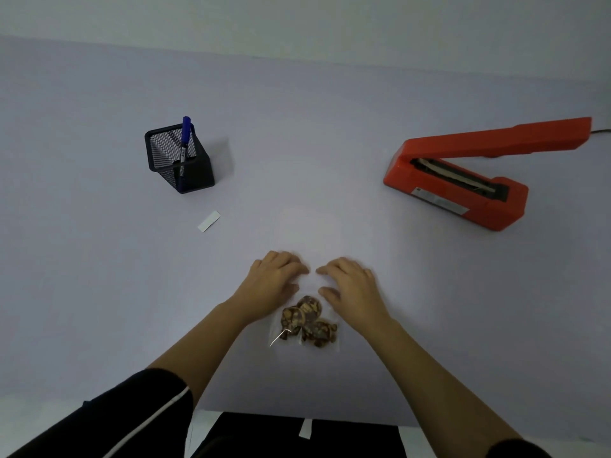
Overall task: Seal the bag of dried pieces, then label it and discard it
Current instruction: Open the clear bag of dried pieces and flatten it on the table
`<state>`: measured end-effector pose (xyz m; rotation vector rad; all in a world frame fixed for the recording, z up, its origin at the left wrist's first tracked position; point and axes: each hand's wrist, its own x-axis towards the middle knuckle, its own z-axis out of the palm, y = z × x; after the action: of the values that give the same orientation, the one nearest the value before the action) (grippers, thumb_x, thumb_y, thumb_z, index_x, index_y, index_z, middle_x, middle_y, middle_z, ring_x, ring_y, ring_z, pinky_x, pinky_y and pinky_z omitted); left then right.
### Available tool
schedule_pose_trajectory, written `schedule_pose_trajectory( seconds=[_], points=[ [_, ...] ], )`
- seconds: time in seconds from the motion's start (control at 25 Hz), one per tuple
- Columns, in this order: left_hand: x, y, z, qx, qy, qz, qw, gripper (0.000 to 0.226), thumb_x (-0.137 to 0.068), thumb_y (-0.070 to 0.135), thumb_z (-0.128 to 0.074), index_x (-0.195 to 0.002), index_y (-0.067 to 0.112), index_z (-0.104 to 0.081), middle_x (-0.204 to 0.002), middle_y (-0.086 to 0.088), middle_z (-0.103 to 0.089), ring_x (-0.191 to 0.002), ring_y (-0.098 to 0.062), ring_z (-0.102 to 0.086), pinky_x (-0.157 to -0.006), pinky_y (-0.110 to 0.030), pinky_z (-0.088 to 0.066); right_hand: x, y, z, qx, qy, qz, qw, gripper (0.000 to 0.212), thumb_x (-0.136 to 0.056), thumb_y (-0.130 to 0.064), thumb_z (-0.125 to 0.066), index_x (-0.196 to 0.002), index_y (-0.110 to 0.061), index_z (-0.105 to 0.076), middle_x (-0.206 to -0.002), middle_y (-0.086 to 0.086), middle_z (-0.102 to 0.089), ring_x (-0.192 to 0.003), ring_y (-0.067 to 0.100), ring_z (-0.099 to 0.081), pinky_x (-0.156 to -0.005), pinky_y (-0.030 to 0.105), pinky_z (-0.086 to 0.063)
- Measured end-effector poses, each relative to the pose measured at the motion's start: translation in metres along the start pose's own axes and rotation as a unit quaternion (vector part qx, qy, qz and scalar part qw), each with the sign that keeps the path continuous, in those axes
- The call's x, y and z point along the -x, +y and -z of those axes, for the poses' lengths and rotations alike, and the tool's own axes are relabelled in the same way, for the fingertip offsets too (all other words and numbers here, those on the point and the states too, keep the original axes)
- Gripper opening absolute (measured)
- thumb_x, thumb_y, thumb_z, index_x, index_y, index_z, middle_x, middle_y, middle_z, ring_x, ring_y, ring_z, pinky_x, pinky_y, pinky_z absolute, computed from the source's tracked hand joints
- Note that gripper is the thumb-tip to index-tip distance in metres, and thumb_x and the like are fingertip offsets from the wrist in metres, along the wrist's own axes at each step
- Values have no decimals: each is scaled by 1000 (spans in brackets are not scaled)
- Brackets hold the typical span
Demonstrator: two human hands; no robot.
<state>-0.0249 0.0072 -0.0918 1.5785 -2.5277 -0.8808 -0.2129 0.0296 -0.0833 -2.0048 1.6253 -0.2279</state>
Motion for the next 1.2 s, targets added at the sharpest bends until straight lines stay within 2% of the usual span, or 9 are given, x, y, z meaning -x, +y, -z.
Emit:
schedule_pose_trajectory(
  seconds=[0.12,0.32,0.6,0.76,0.88,0.96,1.04,1.12,1.2],
  points=[
    [-14,-3,15,-13,-63,32,997,67,-80,36,-65,-138,24,-35,-143,1,-33,-131,-21,-26,-102,-39,-28,-15,2,11,34,-54,-11,998,62,-79,-35,-67,-134,-24,-41,-136,-4,-41,-125,17,-38,-93,35,-29],
    [-41,-7,34,-84,-98,34,991,110,-59,53,-77,-144,20,-16,-148,-2,-19,-133,-24,-20,-106,-42,-24,-48,0,28,105,-139,-26,984,107,-60,-48,-78,-143,-19,-16,-149,2,-18,-134,23,-22,-103,42,-26],
    [-55,-10,38,-143,-106,54,982,129,-48,68,-74,-146,25,-2,-151,-3,-8,-136,-27,-13,-105,-46,-21,-70,-8,32,151,-197,-59,967,133,-54,-45,-83,-145,-17,9,-155,10,11,-141,30,1,-112,46,-14],
    [-43,-10,36,-67,-82,109,988,130,-50,60,-79,-145,31,5,-151,-5,-3,-135,-33,-9,-106,-49,-23,-51,-14,26,50,-129,-116,984,132,-58,-27,-84,-144,-25,16,-151,11,26,-140,33,9,-113,46,-12],
    [-18,4,18,101,3,212,972,118,-56,36,-84,-144,27,-5,-139,-10,-15,-125,-32,-23,-99,-42,-33,-28,-19,11,-78,-12,-204,976,110,-60,-9,-82,-142,-20,-10,-146,14,-2,-131,33,-17,-98,30,-33],
    [-7,19,7,181,70,280,940,104,-61,17,-82,-141,18,-14,-131,-14,-21,-119,-34,-31,-97,-37,-36,-22,-22,4,-158,33,-225,961,96,-59,2,-78,-136,-14,-23,-136,13,-14,-117,27,-33,-83,15,-34],
    [-6,30,-1,199,103,310,924,94,-64,5,-78,-137,9,-21,-128,-17,-24,-111,-36,-40,-92,-35,-41,-21,-21,-1,-193,49,-221,955,89,-58,10,-75,-131,-13,-29,-132,13,-17,-101,19,-39,-72,5,-32],
    [-6,32,-4,234,116,311,914,86,-65,-3,-75,-134,7,-24,-127,-18,-29,-103,-34,-47,-84,-32,-47,-20,-19,-4,-211,44,-205,955,84,-59,12,-73,-128,-15,-33,-131,11,-19,-95,17,-43,-69,5,-36],
    [-5,32,-3,272,118,303,905,79,-67,-6,-70,-132,6,-26,-117,-14,-42,-94,-29,-51,-72,-29,-46,-18,-18,-3,-217,26,-186,958,83,-61,8,-74,-129,-20,-35,-130,8,-20,-102,21,-47,-73,12,-40]
  ],
)
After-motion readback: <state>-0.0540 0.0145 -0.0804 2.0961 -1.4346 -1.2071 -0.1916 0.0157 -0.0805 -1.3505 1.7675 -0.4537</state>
